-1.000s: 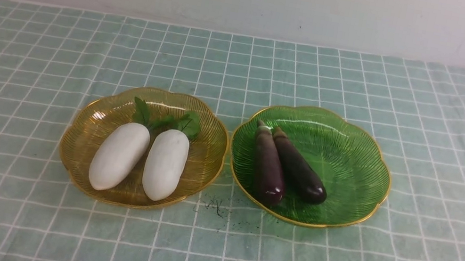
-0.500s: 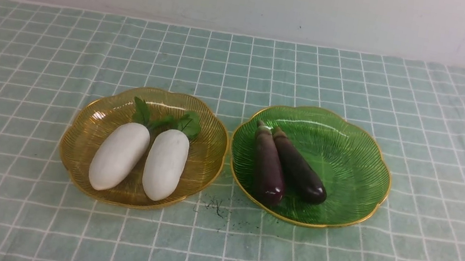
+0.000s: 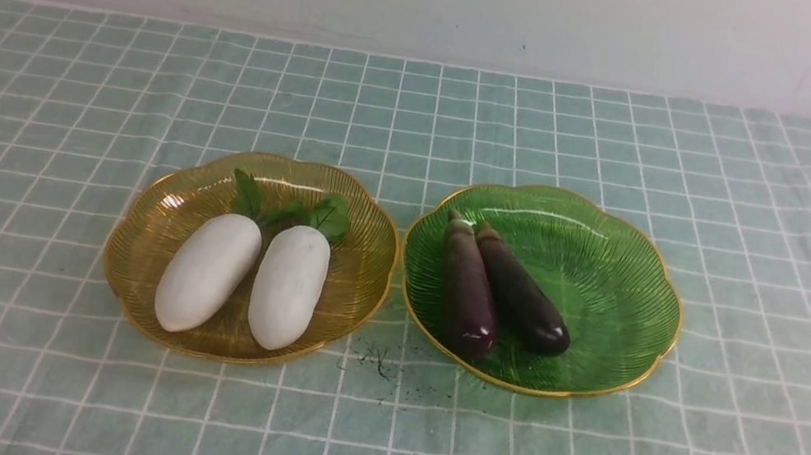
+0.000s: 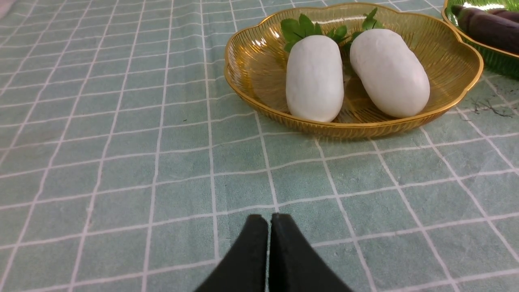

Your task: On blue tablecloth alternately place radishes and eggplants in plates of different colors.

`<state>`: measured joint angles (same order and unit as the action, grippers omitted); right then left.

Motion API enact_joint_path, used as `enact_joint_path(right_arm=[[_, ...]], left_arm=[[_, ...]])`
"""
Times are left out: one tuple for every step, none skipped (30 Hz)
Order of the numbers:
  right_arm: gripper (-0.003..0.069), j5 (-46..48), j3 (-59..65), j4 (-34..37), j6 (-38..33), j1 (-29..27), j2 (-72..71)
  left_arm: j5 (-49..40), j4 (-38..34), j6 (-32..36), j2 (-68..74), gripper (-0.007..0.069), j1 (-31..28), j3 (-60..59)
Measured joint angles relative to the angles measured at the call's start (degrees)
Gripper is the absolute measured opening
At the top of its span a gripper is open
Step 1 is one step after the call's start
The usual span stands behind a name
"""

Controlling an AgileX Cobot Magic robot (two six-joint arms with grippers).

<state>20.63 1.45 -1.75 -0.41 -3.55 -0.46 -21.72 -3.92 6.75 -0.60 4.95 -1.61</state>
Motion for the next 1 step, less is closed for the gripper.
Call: enact_joint_path(right_arm=[[-0.0015, 0.0, 0.0, 0.0, 0.0, 0.0, 0.0]], left_arm=[[0.0, 0.0, 0.0, 0.0, -0.0008, 0.0, 0.0]])
